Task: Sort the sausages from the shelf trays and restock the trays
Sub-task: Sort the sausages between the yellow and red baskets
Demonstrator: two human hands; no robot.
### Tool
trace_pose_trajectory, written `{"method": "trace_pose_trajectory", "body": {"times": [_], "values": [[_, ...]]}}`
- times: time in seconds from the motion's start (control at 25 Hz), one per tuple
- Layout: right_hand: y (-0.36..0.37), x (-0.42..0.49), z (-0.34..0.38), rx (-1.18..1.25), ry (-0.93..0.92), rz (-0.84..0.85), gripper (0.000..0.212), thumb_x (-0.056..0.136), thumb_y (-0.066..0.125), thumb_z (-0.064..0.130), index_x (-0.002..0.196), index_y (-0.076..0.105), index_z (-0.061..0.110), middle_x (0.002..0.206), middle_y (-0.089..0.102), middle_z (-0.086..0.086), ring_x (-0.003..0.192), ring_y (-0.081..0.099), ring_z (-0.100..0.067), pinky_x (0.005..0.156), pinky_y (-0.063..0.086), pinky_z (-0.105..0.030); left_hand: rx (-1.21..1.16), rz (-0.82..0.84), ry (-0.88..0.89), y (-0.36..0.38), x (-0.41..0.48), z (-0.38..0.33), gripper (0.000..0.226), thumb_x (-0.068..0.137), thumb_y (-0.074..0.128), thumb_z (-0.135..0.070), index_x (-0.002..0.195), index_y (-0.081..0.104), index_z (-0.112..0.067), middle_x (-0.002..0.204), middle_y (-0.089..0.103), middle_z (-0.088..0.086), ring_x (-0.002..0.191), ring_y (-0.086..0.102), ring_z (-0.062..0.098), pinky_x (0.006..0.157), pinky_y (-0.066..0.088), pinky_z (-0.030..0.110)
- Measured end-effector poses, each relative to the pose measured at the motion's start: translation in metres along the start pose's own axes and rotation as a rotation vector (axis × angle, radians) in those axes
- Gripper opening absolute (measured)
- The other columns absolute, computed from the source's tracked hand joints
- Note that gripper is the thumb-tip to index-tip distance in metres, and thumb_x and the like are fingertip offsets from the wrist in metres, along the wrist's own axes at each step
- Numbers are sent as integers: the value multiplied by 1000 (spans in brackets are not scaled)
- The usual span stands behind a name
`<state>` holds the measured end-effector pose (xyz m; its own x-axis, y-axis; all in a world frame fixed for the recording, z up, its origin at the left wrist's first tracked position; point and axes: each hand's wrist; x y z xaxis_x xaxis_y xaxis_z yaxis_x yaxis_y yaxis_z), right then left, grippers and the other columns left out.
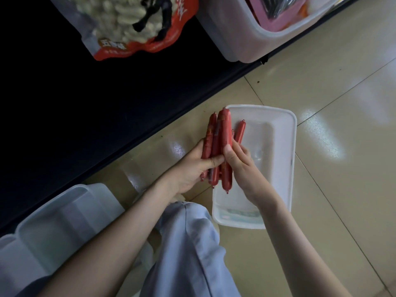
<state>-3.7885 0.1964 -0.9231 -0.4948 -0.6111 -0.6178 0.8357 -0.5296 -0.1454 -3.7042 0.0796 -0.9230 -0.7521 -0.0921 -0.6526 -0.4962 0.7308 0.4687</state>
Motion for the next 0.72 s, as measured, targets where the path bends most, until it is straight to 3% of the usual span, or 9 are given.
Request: {"method": "trace_pose_trajectory", "body": {"times": [0.12, 0.2, 0.32, 0.44, 0.56, 0.64, 0.72], "values": [[2, 2, -10, 12, 17, 46, 45, 90, 33, 61, 126, 54, 43, 123, 48, 6, 126, 32, -14, 114, 20, -43, 23, -31, 3, -7, 0, 8, 41, 87, 60, -5, 122, 49, -24, 108, 66, -3, 99, 65, 8, 73, 51, 18], [9, 3, -16, 76, 19, 45, 43, 88, 34, 66, 127, 48, 52, 122, 43, 8, 128, 30, -13, 114, 22, -40, -13, -46, 13, -8, 1, 16, 47, 86, 61, -2, 124, 48, -26, 112, 66, -3, 106, 63, 10, 78, 51, 19], [14, 18, -34, 140, 33, -88, 56, 85, 34, 66, 135, 44, 41, 127, 41, 5, 126, 36, -14, 104, 32, -38, -60, -108, 56, -8, 3, 22, 50, 85, 61, 2, 125, 48, -26, 113, 67, -1, 104, 65, 11, 81, 53, 23], [10, 52, -52, -175, 44, -434, 69, 84, 43, 57, 147, 27, 34, 131, 42, -5, 126, 39, -26, 109, 30, -43, -18, -147, 14, -16, 2, 20, 50, 86, 62, 1, 127, 47, -24, 115, 67, 6, 99, 67, 20, 83, 55, 29], [19, 79, -64, -364, 219, -447, 87, 84, 60, 43, 152, 7, 24, 141, 33, -17, 131, 30, -35, 108, 24, -47, 75, -183, -56, -31, -1, 16, 46, 86, 63, -2, 125, 49, -21, 115, 67, 10, 97, 68, 25, 87, 54, 32], [24, 88, -74, -467, 258, -465, 91, 81, 65, 40, 149, 10, 15, 139, 33, -19, 128, 30, -38, 106, 26, -48, 117, -217, -83, -42, -4, 14, 41, 86, 63, -3, 121, 51, -20, 111, 68, 8, 93, 70, 23, 87, 54, 31], [21, 91, -83, -515, 267, -507, 80, 77, 67, 31, 140, 25, 5, 129, 40, -22, 120, 37, -40, 102, 31, -46, 153, -237, -106, -51, -6, 15, 35, 86, 65, -5, 115, 55, -21, 109, 70, 6, 93, 70, 19, 88, 53, 32]]}}
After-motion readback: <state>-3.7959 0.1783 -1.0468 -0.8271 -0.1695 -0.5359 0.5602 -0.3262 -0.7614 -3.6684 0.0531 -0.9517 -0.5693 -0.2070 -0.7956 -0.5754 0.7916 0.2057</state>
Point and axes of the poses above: each hand's wrist, its own x-axis towards the middle knuckle, its own y-axis out of the palm, z = x × y
